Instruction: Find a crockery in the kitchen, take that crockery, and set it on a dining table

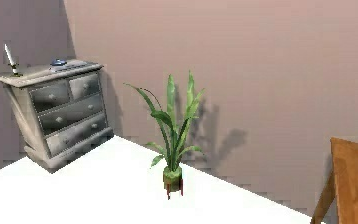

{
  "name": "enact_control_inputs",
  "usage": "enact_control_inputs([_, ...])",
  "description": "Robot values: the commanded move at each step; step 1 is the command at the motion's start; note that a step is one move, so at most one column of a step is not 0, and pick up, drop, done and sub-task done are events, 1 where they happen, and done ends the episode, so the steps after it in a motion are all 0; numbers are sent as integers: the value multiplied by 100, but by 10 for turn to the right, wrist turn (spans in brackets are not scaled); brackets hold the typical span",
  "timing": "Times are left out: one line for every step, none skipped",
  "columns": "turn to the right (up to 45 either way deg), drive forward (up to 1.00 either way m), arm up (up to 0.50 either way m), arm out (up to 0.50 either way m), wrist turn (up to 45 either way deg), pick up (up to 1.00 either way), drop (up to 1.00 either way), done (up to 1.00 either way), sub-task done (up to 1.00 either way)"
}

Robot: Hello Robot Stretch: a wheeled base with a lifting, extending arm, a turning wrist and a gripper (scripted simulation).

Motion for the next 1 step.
enact_control_inputs([0,0,0,0,450,0,0,0,0])
